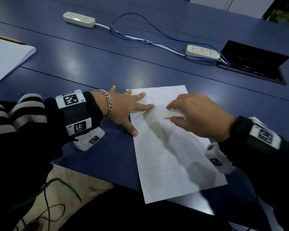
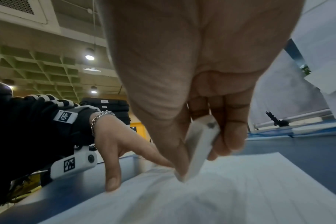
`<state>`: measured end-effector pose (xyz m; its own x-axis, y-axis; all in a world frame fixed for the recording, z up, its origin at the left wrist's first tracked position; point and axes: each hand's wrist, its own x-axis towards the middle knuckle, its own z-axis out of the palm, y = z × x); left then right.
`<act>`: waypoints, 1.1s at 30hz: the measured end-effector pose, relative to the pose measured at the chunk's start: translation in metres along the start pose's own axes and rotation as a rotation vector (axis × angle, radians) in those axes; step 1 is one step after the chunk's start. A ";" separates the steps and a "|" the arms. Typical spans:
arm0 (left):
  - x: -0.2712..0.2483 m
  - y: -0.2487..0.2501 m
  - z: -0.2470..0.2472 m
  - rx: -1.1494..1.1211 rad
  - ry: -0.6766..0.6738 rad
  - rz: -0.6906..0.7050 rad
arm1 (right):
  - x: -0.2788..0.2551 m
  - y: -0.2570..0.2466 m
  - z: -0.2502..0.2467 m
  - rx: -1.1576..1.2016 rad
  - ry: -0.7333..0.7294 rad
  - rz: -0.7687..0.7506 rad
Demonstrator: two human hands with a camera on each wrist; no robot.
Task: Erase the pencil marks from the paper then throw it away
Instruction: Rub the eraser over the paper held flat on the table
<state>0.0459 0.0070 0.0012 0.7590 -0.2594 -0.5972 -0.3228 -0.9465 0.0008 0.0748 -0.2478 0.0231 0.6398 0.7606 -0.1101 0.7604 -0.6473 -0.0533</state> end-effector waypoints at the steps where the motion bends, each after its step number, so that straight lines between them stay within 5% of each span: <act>1: -0.003 0.000 0.001 0.006 0.028 0.018 | -0.007 0.005 0.001 -0.006 -0.007 0.028; 4: -0.009 0.001 0.008 -0.011 0.123 0.101 | -0.025 0.008 0.016 0.031 -0.090 0.092; 8: -0.013 0.005 0.020 -0.011 0.055 0.111 | -0.022 0.012 0.015 0.081 -0.069 0.136; 15: -0.012 0.010 0.027 -0.047 0.082 0.076 | -0.001 -0.019 0.016 0.128 -0.073 0.022; 23: -0.009 0.021 0.041 -0.089 0.117 0.022 | 0.008 -0.031 0.023 0.101 -0.014 0.070; 28: -0.008 0.021 0.041 -0.085 0.097 0.005 | -0.011 -0.057 0.026 0.084 -0.085 -0.097; 33: -0.009 0.023 0.042 -0.106 0.079 -0.016 | 0.008 -0.035 0.017 0.061 -0.077 -0.057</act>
<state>0.0076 -0.0045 -0.0273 0.8068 -0.2547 -0.5330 -0.2523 -0.9644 0.0790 0.0514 -0.2203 0.0068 0.5835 0.7916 -0.1813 0.7854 -0.6069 -0.1218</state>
